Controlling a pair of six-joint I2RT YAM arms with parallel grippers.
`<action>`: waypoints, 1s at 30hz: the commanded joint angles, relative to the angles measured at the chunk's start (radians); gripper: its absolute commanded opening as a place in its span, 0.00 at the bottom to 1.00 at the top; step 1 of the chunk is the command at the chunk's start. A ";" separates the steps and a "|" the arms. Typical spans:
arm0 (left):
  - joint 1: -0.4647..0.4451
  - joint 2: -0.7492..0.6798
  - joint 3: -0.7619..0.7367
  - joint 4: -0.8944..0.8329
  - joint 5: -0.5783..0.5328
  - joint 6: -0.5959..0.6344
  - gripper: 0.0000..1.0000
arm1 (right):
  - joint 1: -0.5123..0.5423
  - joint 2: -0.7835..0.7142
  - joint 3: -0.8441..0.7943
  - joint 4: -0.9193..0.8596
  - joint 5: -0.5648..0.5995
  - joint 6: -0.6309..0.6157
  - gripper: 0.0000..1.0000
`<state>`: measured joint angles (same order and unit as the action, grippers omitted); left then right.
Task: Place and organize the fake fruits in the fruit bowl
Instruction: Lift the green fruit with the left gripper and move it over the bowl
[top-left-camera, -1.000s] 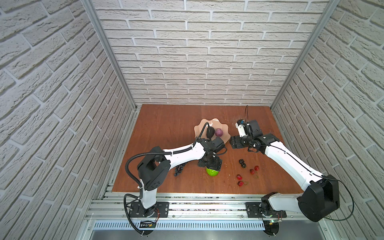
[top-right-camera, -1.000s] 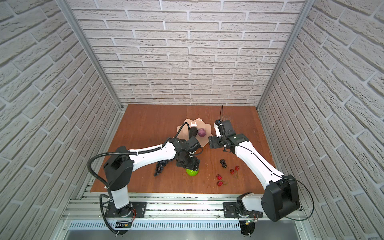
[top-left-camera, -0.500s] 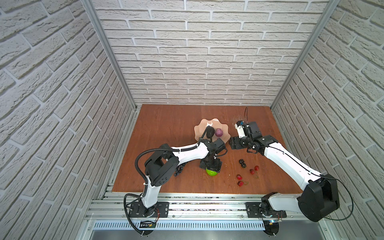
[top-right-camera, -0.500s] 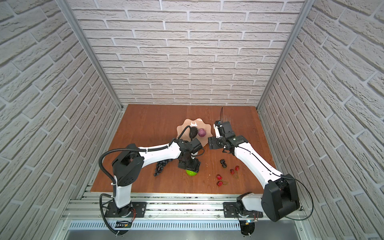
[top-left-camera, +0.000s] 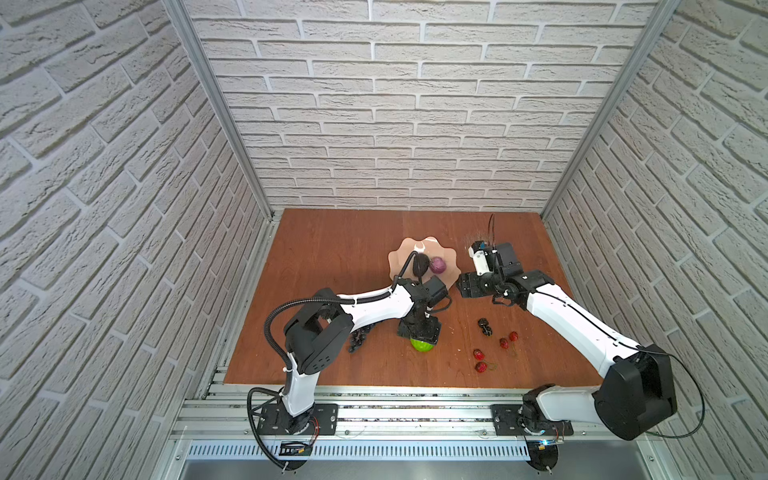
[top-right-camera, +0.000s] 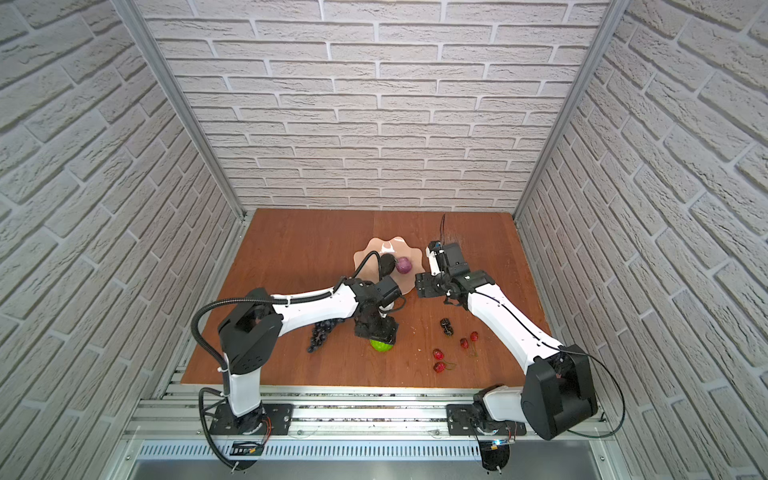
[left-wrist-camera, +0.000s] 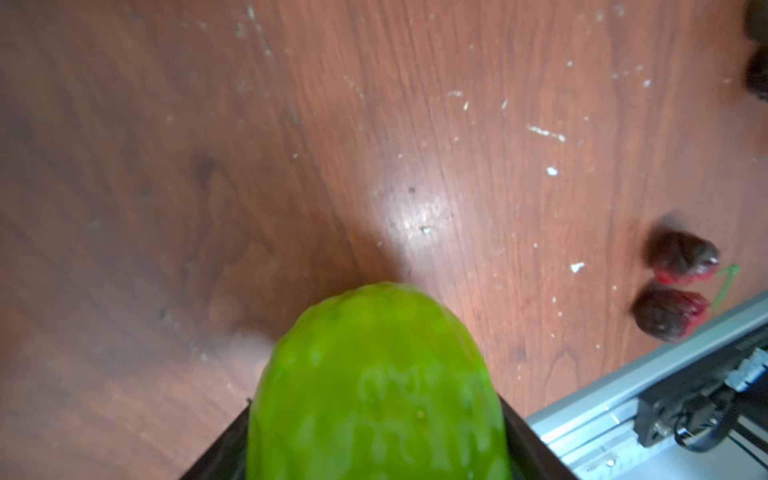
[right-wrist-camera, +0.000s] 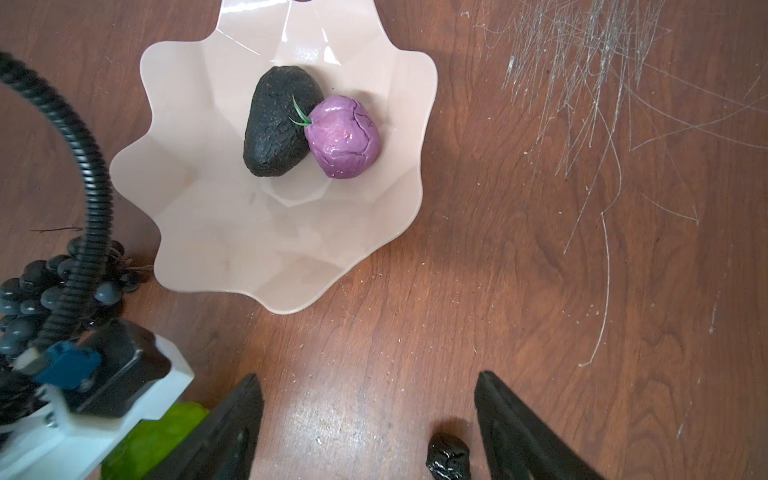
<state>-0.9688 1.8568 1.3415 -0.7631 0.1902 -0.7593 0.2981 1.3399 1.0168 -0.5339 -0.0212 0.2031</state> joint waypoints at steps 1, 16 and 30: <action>0.016 -0.127 -0.025 -0.007 -0.039 0.014 0.49 | -0.003 -0.005 0.016 0.024 -0.005 0.005 0.82; 0.249 -0.073 0.254 -0.049 -0.122 0.171 0.50 | -0.001 0.002 0.046 0.045 -0.055 0.020 0.79; 0.353 0.294 0.598 -0.060 -0.145 0.281 0.51 | 0.001 -0.022 0.060 0.003 -0.046 -0.040 0.79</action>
<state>-0.6266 2.1262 1.8870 -0.8116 0.0631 -0.5159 0.2981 1.3411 1.0679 -0.5339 -0.0589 0.1772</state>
